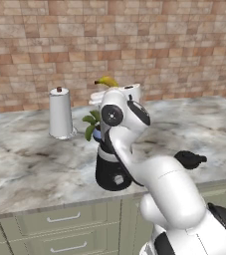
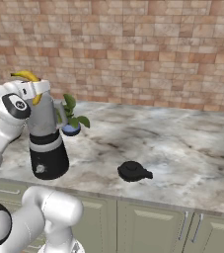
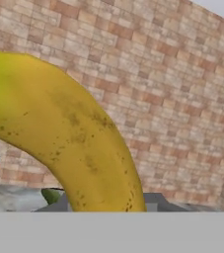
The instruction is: Open the blender lid, put the banana in the blender, close the lid, and start the blender.
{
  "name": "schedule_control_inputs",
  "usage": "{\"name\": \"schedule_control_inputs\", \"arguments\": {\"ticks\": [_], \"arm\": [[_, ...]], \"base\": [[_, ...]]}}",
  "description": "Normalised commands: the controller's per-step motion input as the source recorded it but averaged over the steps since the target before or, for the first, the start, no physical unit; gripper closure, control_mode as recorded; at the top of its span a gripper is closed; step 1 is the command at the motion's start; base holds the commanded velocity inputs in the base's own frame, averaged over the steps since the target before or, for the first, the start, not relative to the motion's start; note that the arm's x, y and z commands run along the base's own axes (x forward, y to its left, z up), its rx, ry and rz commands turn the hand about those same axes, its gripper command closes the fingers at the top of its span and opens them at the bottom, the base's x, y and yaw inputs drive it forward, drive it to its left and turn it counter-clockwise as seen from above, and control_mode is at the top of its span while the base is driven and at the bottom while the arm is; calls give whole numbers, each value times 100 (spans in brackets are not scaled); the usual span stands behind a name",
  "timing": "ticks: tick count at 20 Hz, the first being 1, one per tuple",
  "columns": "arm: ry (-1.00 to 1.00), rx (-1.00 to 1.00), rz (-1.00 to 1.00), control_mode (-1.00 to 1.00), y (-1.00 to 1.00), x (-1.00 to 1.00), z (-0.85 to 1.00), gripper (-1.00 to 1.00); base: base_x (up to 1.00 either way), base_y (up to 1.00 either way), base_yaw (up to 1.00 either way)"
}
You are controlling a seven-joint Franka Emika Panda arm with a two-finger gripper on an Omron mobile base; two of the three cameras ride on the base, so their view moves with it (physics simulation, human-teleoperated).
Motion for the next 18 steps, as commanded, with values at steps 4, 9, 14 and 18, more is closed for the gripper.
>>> {"name": "schedule_control_inputs", "arguments": {"ticks": [4, 9, 14, 18], "arm": [[10, 0, 0, -100, 0, 0, -24, 100], [12, 0, 0, -100, 1, 0, -26, 100], [20, 0, 0, -100, 0, 0, -30, 100], [28, 0, 0, -100, 0, 0, -36, 100]], "base": [[0, 0, 0], [0, 0, 0], [0, 0, 0], [0, 0, 0]]}}
